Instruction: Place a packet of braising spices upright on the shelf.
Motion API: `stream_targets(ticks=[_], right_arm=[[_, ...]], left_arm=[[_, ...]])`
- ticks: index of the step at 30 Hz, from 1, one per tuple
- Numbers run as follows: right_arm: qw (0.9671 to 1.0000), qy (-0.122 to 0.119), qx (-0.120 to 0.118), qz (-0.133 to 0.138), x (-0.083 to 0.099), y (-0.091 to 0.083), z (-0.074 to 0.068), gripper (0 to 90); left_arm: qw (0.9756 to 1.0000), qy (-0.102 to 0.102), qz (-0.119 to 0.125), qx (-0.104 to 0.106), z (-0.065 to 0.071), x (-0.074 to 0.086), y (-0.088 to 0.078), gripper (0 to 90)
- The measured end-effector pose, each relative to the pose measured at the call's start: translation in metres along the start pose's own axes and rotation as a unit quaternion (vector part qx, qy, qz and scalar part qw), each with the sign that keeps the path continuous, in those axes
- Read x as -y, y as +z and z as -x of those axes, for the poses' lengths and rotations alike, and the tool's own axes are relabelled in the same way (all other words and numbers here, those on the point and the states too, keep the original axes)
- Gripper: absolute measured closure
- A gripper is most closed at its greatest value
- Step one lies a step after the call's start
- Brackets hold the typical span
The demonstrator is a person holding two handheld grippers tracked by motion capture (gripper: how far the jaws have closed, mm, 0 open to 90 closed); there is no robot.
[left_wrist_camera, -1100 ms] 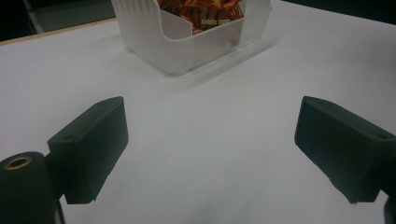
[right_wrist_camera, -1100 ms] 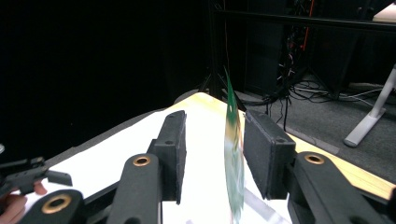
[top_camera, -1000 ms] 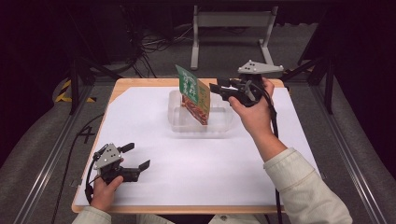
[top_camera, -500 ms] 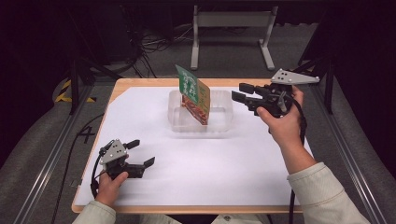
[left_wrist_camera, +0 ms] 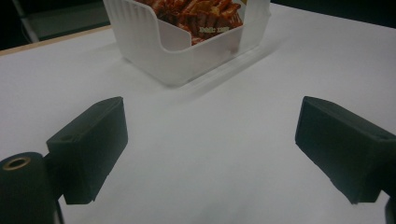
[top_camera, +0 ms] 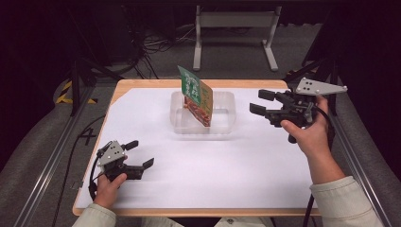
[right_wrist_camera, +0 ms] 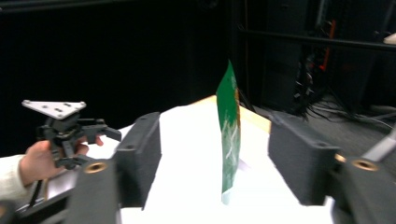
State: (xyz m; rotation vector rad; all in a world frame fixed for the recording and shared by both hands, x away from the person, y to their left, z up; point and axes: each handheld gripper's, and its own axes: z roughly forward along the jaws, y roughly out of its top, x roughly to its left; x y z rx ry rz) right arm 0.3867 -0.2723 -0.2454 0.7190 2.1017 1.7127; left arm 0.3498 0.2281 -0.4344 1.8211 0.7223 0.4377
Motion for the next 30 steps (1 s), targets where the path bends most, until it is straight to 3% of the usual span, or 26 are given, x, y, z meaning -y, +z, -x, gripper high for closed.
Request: stream_targets(ticks=[4, 8, 16, 30], right_arm=[[0.9998, -0.003, -0.014, 0.012, 0.007, -0.011, 0.004, 30.0], [0.9994, -0.031, -0.011, 0.012, 0.017, -0.020, 0.004, 26.2], [0.9975, -0.066, 0.007, -0.023, 0.035, -0.028, 0.003, 24.6], [0.9960, -0.049, 0.018, -0.072, 0.071, -0.028, 0.008, 22.1]], left_arm=[[1.0000, -0.001, -0.001, 0.000, 0.000, 0.001, 0.000, 10.1], [1.0000, 0.001, -0.001, 0.001, 0.001, 0.001, 0.000, 10.1], [1.0000, -0.003, 0.000, 0.000, 0.002, 0.001, -0.002, 10.1], [0.9999, -0.001, 0.011, -0.001, 0.004, 0.003, -0.016, 10.0]])
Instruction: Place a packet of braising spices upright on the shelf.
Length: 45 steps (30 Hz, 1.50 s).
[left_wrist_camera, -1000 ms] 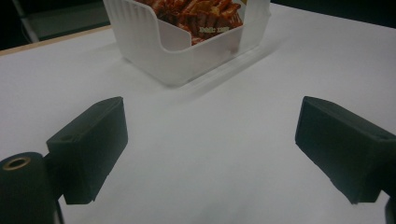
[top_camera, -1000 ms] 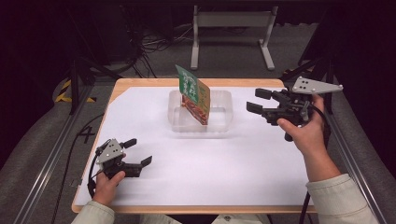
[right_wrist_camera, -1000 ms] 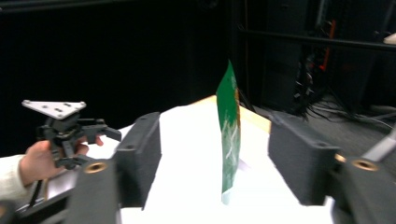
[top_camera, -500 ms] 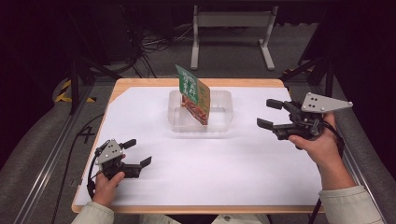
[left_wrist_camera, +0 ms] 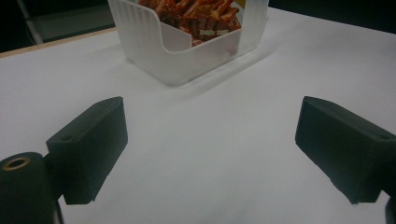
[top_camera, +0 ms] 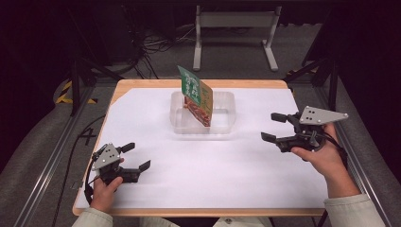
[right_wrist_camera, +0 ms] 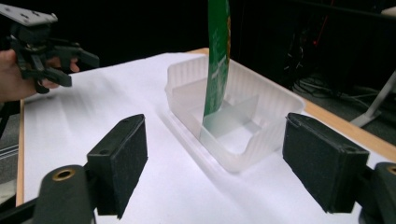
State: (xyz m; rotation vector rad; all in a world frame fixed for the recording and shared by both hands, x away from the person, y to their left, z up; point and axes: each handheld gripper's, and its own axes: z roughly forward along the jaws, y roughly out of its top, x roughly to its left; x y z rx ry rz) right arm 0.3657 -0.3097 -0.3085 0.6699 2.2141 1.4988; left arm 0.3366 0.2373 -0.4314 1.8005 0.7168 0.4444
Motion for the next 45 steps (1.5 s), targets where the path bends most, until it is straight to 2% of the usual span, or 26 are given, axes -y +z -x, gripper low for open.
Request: stream_targets(ticks=[3, 5, 7, 12, 15, 18, 22, 27, 31, 39, 45], right_arm=[[0.9999, 0.010, -0.002, -0.001, 0.010, 0.003, 0.001, 21.6], [0.9999, 0.015, -0.003, -0.002, 0.016, 0.005, 0.001, 21.6], [0.9998, 0.020, -0.003, -0.007, 0.023, 0.008, 0.001, 21.6], [0.9992, 0.035, -0.003, -0.021, 0.043, 0.015, 0.000, 21.0], [0.9990, 0.039, 0.000, -0.022, 0.049, 0.017, 0.000, 20.9], [0.9985, 0.053, -0.003, -0.015, 0.060, 0.019, -0.001, 20.8], [0.9978, 0.063, -0.002, -0.022, 0.075, 0.025, -0.003, 20.9], [0.9976, 0.064, 0.007, -0.025, 0.089, 0.031, -0.006, 19.4], [0.9967, 0.075, 0.018, -0.026, 0.103, 0.034, -0.008, 19.5], [0.9957, 0.078, 0.027, -0.043, 0.118, 0.037, -0.010, 18.5], [0.9956, 0.075, 0.030, -0.047, 0.120, 0.037, -0.010, 18.3]], left_arm=[[1.0000, 0.001, 0.004, 0.007, 0.000, 0.000, -0.005, 9.7], [0.9999, -0.005, 0.007, 0.013, 0.002, 0.001, -0.007, 9.5], [0.9999, 0.000, 0.007, 0.013, 0.002, 0.001, -0.010, 9.4], [0.9999, -0.004, 0.010, 0.013, 0.003, 0.002, -0.014, 9.4], [0.9999, -0.002, 0.012, 0.013, 0.004, 0.002, -0.017, 9.4], [0.9998, -0.008, 0.014, 0.013, 0.005, 0.003, -0.019, 9.4], [0.9997, -0.010, 0.018, 0.015, 0.005, 0.003, -0.022, 9.4], [0.9996, -0.007, 0.022, 0.018, 0.005, 0.003, -0.024, 9.4], [0.9992, -0.014, 0.028, 0.023, 0.005, 0.003, -0.024, 9.4], [0.9991, -0.016, 0.026, 0.029, 0.003, 0.004, -0.022, 9.2], [0.9989, -0.021, 0.031, 0.030, 0.001, 0.004, -0.019, 8.9]])
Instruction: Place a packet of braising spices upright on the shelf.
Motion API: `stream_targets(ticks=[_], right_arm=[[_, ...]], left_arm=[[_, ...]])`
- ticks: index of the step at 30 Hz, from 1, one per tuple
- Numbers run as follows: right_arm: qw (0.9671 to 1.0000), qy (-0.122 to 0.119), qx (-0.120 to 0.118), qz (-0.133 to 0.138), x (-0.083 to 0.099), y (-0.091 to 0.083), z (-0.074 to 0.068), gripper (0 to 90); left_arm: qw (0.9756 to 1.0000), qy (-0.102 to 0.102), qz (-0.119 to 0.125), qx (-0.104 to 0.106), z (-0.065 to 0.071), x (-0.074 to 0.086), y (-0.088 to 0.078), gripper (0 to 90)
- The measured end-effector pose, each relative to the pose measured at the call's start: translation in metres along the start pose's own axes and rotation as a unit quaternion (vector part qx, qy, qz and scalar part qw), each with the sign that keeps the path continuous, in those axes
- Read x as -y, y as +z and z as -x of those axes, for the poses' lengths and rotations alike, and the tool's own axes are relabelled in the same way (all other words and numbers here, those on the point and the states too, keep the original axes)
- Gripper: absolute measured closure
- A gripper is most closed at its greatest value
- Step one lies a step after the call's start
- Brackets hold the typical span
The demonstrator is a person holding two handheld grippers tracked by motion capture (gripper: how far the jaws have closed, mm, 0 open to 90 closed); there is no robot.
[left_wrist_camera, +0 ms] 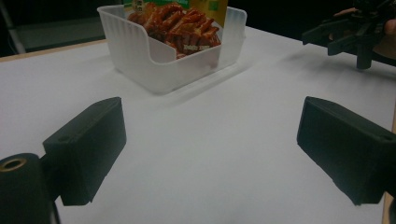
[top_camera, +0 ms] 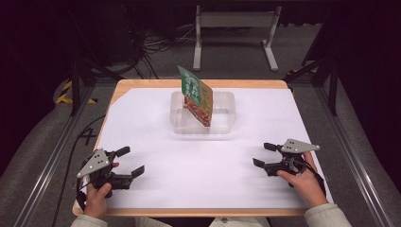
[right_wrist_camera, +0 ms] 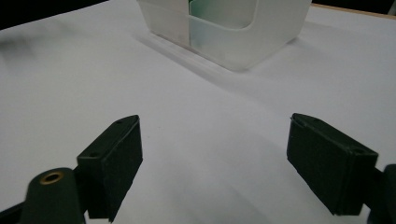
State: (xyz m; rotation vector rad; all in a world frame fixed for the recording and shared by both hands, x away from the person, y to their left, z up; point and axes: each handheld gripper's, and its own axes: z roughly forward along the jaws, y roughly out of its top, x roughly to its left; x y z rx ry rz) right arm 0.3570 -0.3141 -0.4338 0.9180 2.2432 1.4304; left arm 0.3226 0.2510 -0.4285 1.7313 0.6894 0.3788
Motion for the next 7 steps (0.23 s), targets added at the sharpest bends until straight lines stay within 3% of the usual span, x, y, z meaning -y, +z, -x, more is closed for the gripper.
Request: stream_targets(ticks=[7], right_arm=[[1.0000, 0.004, 0.008, 0.004, 0.0013, -0.0037, 0.0008, 18.0]], left_arm=[[1.0000, 0.001, -0.003, 0.002, -0.0013, -0.0009, 0.0029, 8.5]])
